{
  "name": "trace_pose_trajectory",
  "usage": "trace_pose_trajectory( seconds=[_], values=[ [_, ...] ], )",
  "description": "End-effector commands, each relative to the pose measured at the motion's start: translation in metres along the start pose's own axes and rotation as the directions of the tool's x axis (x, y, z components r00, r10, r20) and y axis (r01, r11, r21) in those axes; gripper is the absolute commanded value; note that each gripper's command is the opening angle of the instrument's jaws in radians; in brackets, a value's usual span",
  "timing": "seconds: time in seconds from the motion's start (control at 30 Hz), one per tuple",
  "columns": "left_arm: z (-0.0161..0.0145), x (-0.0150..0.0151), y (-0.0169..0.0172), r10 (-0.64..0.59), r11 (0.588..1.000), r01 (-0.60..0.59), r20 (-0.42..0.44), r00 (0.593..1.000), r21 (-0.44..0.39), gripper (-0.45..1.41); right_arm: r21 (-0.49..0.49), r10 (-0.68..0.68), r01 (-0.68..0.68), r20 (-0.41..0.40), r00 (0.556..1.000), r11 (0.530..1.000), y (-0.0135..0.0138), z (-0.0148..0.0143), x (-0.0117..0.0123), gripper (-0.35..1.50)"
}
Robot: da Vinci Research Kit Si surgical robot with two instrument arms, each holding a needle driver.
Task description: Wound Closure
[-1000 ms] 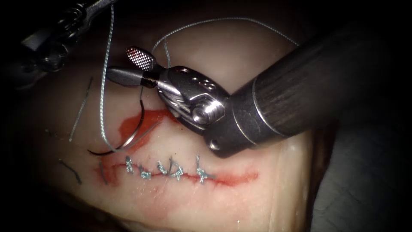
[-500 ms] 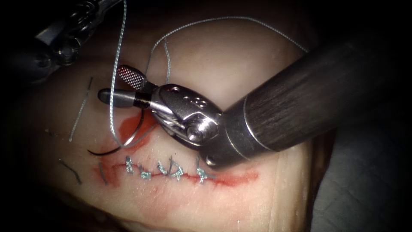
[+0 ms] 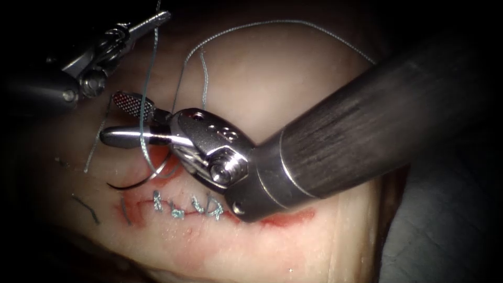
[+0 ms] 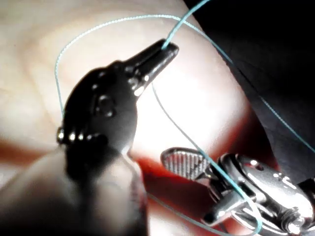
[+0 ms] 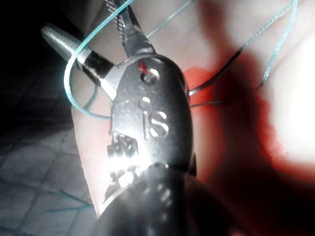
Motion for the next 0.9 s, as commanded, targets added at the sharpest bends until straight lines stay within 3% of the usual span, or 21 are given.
trace_pose_trajectory(
  seconds=[0.03,0.07,0.2,0.27,0.47,0.5,0.7,0.9],
  values=[
    [0.0006,0.0003,0.0002,-0.006,1.0,0.006,-0.001,1.0,0.0,-0.45,0.011,0.001,-0.001,0.01,1.0,1.0,-0.0003,0.0011,0.0002,0.73],
    [-0.0004,0.002,0.0004,-0.029,0.998,0.027,-0.035,0.999,-0.051,-0.45,0.015,0.021,-0.022,0.043,0.999,1.0,-0.0009,0.001,0.0,0.69],
    [-0.0012,0.0033,0.0004,-0.036,0.996,0.033,-0.03,0.999,-0.085,-0.45,0.049,0.066,-0.072,0.118,0.991,0.996,-0.0019,0.0009,-0.0006,0.71],
    [-0.002,0.0033,0.0,-0.031,0.995,0.028,-0.031,0.999,-0.095,-0.45,0.121,0.061,-0.079,0.147,0.987,0.99,-0.0023,0.0006,-0.0012,0.73],
    [-0.0032,0.0024,-0.0009,-0.039,0.995,0.035,-0.035,0.999,-0.094,-0.45,0.193,0.049,-0.083,0.175,0.983,0.978,-0.0033,0.0003,-0.0018,0.74],
    [-0.0038,0.0015,-0.0017,-0.059,0.996,0.055,-0.052,0.997,-0.07,-0.45,0.252,0.051,-0.098,0.187,0.981,0.963,-0.0038,0.0002,-0.0017,0.78],
    [-0.0059,0.0004,-0.0043,-0.069,0.997,0.07,-0.123,0.99,0.006,-0.45,0.41,0.024,-0.08,0.14,0.99,0.909,-0.0052,-0.0002,-0.001,0.84],
    [-0.0065,0.0008,-0.007,-0.076,0.993,0.094,-0.228,0.971,0.069,-0.45,0.443,-0.009,-0.032,0.091,0.996,0.896,-0.0066,-0.0006,0.0002,0.83]
  ],
)
